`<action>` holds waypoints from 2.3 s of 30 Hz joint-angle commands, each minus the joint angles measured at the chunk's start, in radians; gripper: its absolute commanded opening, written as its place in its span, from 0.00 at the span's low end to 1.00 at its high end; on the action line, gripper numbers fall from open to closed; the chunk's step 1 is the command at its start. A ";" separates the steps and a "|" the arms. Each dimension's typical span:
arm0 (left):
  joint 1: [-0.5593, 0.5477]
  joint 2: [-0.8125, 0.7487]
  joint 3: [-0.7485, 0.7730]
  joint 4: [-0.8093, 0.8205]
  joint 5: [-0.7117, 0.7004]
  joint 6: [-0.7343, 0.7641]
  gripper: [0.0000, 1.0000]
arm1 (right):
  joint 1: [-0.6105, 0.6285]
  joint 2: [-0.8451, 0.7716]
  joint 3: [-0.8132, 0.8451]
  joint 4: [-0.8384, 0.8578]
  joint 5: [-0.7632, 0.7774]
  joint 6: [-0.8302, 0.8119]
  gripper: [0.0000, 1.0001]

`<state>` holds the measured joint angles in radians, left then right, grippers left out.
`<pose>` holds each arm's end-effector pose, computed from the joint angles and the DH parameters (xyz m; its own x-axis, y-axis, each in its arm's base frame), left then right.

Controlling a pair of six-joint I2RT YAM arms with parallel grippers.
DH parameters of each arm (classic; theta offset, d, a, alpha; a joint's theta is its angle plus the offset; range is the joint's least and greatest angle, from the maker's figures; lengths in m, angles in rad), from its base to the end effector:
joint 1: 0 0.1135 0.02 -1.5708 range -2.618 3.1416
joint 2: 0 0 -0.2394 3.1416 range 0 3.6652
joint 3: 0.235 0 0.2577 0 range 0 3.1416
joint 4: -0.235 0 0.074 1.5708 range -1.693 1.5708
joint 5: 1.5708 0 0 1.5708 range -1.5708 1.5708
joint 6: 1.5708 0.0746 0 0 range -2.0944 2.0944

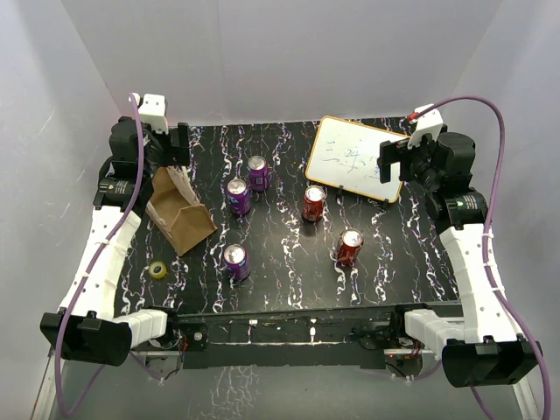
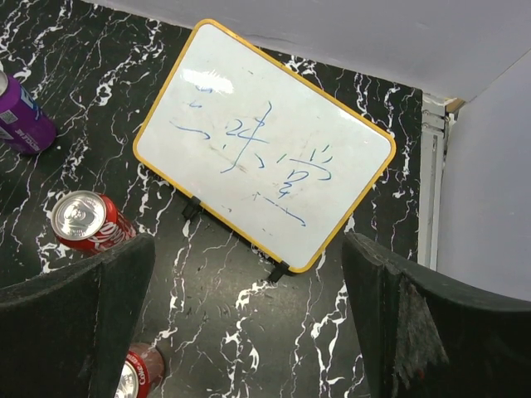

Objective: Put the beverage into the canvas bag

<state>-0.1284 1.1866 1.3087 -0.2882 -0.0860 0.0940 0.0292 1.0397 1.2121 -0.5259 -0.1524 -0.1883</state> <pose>0.3162 -0.0344 0.4010 -0.1592 0.1148 -0.9806 0.0588 0.9926 0.1067 0.2735 0.0193 0.3709 -0.3079 -0.1941 -0.9314 -0.2330 0.9646 -0.1240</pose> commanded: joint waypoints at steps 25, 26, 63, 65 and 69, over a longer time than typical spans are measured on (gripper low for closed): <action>0.112 -0.042 -0.013 -0.004 -0.099 -0.115 0.97 | 0.008 0.027 -0.036 0.137 -0.060 -0.071 0.98; 0.126 -0.041 -0.013 -0.010 -0.102 -0.125 0.97 | 0.008 0.033 -0.042 0.139 -0.069 -0.072 0.98; 0.244 0.019 -0.047 -0.305 0.505 -0.106 0.00 | 0.026 0.051 -0.110 0.108 -0.298 -0.079 0.98; 0.241 0.031 -0.030 -0.341 0.566 -0.084 0.00 | 0.037 0.060 -0.112 0.105 -0.324 -0.090 0.98; 0.237 0.055 0.003 -0.408 0.641 -0.014 0.00 | 0.076 0.088 -0.116 0.093 -0.352 -0.135 0.98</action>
<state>0.1146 1.2255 1.2545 -0.6022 0.4038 0.0044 0.0685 1.1069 1.0981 -0.4477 -0.4419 -0.2672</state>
